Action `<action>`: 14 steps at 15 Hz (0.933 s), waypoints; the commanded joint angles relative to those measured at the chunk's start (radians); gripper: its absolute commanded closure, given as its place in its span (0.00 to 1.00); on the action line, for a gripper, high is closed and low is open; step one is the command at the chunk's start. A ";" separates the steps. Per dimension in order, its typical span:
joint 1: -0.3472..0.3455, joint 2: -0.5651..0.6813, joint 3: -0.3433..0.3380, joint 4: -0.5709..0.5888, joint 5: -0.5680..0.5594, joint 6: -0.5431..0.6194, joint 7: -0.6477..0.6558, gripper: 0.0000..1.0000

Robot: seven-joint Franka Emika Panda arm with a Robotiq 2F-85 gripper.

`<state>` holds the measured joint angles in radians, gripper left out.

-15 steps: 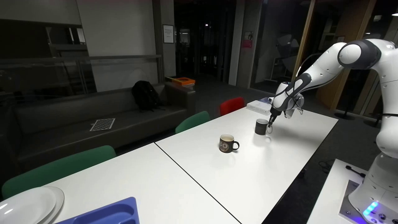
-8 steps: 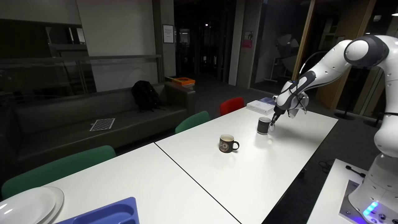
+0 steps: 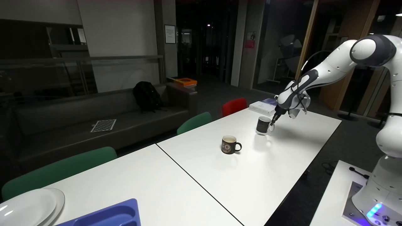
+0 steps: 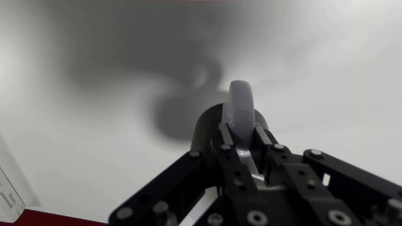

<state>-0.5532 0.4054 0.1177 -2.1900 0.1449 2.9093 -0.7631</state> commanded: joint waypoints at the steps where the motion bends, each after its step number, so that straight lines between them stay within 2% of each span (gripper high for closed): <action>1: 0.020 -0.068 -0.015 -0.008 -0.004 -0.019 0.004 0.95; 8: 0.144 -0.128 -0.114 0.022 -0.103 -0.055 0.073 0.95; 14: 0.282 -0.146 -0.207 0.082 -0.275 -0.118 0.205 0.95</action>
<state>-0.3363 0.3012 -0.0373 -2.1354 -0.0477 2.8333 -0.6307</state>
